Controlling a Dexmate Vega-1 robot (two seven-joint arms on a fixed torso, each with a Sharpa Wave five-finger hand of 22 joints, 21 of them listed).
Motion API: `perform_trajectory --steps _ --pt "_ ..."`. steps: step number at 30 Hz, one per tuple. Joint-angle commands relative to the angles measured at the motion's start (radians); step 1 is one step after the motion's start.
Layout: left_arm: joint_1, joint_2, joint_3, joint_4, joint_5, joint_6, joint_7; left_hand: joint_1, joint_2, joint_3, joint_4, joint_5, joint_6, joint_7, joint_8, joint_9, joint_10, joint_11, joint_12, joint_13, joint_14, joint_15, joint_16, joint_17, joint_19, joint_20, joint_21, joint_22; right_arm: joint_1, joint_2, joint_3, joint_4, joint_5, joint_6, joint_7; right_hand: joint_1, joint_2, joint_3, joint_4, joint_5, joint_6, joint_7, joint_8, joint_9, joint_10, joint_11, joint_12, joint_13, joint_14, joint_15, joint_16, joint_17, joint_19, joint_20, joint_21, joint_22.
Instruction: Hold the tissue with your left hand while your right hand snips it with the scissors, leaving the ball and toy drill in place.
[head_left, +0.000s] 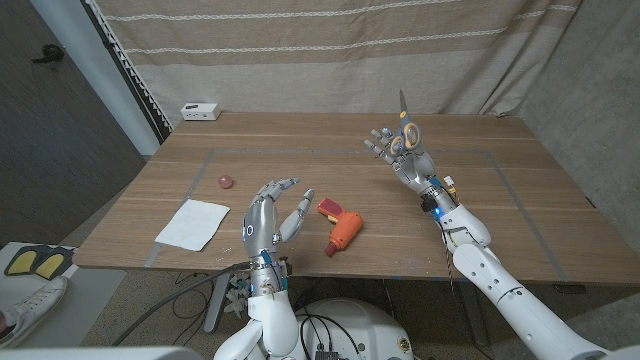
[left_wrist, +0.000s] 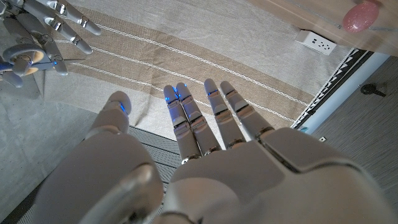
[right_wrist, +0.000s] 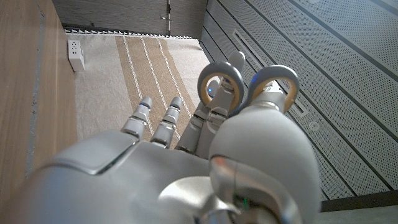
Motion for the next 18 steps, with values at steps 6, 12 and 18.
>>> perform_trajectory --steps 6,12,18 --pt "-0.013 0.009 0.007 0.005 -0.023 0.0 0.0 0.008 -0.001 0.005 0.001 -0.003 0.013 -0.002 -0.003 -0.001 0.013 -0.002 0.001 -0.001 0.011 -0.158 0.004 0.002 0.005 -0.089 -0.003 0.001 0.017 0.009 0.01 0.032 -0.028 0.049 0.007 0.057 0.026 0.02 -0.017 0.014 -0.075 -0.064 -0.022 -0.006 -0.017 0.002 -0.005 0.011 -0.02 -0.137 -0.002 0.006 -0.01 -0.016 0.0 0.002" --pt "-0.016 0.008 0.008 0.007 -0.023 -0.002 0.0 0.008 -0.001 0.006 0.001 -0.003 0.014 -0.002 -0.004 -0.001 0.015 -0.001 0.001 -0.001 0.012 -0.158 0.004 0.002 0.005 -0.088 -0.003 0.001 0.013 0.004 0.009 0.025 -0.045 0.064 -0.011 0.056 0.024 0.02 -0.013 0.01 -0.041 -0.072 -0.016 -0.009 -0.025 0.003 -0.006 0.015 -0.027 -0.139 0.0 0.007 -0.016 -0.023 0.0 0.002" --pt "-0.016 0.008 0.007 0.007 -0.022 -0.003 0.0 0.009 -0.001 0.007 0.001 -0.004 0.015 -0.003 -0.005 -0.001 0.014 -0.002 0.0 -0.001 0.012 -0.158 0.004 0.002 0.004 -0.088 -0.004 0.001 0.013 0.003 0.005 0.027 -0.044 0.066 -0.01 0.059 0.025 0.021 -0.011 0.008 -0.032 -0.054 -0.017 -0.012 -0.022 0.002 -0.002 0.02 -0.029 -0.138 0.003 0.008 -0.015 -0.02 0.003 0.002"
